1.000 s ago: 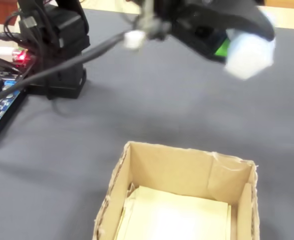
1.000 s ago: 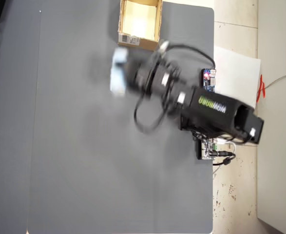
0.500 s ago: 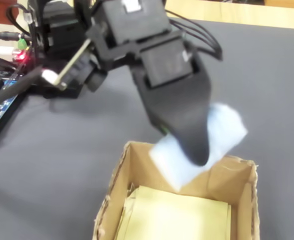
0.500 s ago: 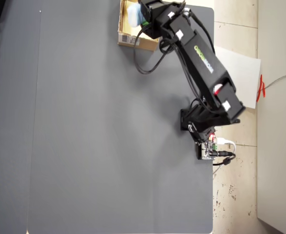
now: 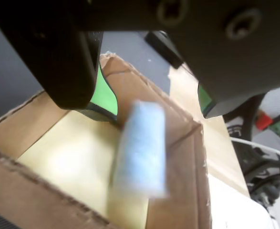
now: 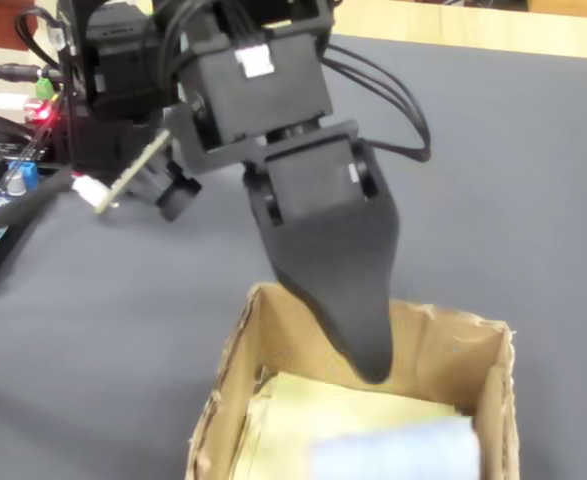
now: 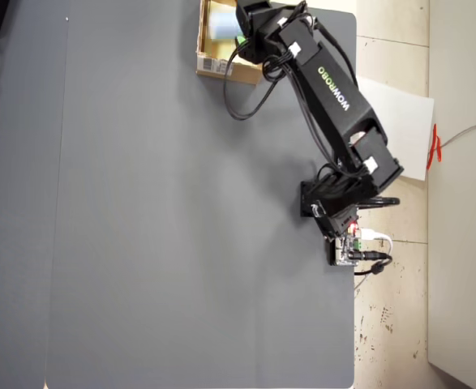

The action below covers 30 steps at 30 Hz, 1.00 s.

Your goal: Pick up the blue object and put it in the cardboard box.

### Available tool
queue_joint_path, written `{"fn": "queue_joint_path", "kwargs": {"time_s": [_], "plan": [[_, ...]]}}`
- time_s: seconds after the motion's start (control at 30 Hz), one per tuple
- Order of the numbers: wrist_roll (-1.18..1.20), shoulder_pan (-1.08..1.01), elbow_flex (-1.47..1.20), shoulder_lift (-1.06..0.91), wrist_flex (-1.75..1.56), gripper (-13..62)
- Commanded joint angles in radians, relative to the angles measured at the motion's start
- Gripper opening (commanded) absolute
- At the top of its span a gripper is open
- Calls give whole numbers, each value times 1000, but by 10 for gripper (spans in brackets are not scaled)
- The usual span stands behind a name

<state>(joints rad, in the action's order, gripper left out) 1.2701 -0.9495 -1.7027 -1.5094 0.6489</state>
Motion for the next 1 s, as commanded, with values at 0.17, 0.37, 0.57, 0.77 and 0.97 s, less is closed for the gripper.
{"fn": "queue_joint_path", "kwargs": {"time_s": [0.17,0.37,0.57,0.77,0.97], "plan": [[95,28,64,-87,-109,338],[199,123,18,-156,-158,337],[330,258,-127,-288,-282,337],[368,408,-316,-436,-357,337],[373,568,-492,-575,-402,337]]}}
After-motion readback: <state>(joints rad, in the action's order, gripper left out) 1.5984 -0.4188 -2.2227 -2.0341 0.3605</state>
